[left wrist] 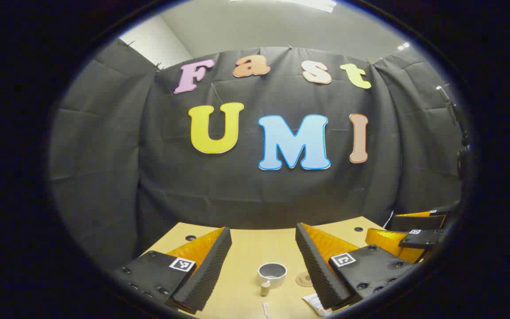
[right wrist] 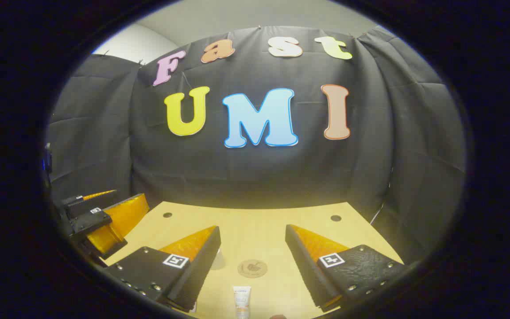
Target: Put the toothbrush and toothpaste on the desktop into the cup, then pick up the cup and place it on the coaster on the desktop.
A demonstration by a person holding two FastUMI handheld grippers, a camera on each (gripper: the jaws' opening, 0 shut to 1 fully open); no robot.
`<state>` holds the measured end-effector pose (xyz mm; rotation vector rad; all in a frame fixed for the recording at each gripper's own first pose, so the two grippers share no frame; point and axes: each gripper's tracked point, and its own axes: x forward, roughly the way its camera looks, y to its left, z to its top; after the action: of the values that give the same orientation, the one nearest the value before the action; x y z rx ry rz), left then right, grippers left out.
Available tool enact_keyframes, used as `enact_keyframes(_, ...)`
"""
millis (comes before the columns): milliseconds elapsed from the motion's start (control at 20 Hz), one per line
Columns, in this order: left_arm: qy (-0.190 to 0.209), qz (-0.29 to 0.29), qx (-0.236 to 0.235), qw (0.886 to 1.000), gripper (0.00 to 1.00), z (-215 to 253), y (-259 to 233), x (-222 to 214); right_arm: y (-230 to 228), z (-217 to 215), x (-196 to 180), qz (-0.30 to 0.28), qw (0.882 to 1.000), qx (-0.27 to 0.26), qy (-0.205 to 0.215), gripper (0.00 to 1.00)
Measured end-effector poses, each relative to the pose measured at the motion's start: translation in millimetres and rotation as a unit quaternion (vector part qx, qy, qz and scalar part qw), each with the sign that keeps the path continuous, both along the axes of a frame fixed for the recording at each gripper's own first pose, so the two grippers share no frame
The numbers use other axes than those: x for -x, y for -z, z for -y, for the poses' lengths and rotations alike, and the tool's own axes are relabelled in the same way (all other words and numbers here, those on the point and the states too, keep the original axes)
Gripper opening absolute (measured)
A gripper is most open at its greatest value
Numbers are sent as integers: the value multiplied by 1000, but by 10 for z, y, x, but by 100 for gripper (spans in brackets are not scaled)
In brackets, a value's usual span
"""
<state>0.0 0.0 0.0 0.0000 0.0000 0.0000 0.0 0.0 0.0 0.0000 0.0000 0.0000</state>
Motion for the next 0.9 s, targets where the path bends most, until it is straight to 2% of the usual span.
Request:
enact_keyframes(100, 5, -6, 4, 1000, 95, 64, 48, -11, 27, 12, -18, -10, 1000, 2, -1, 91)
enact_keyframes(150, 8, -11, 5, 1000, 100, 94, 91, -15, 65, 24, -18, -20, 1000, 2, 2, 92)
enact_keyframes(200, 11, -18, 5, 1000, 95, 116, 106, -46, 134, 44, -18, -31, 1000, 1, 2, 92)
enact_keyframes(250, 20, -29, 6, 999, 100, 163, 157, -64, 199, 58, -30, -42, 999, -1, 2, 92)
enact_keyframes(550, 29, -76, 0, 997, 100, 271, 495, -93, 480, 56, -63, -91, 996, -7, -6, 94)
enact_keyframes(600, 29, -84, 2, 996, 100, 265, 538, -113, 521, 43, -75, -99, 995, -5, -7, 92)
enact_keyframes(750, 23, -122, 2, 992, 100, 223, 800, -142, 750, 18, -116, -140, 990, 3, -11, 92)
enact_keyframes(900, 20, -160, 5, 987, 100, 192, 1110, -114, 1048, 0, -118, -197, 980, 5, -7, 92)
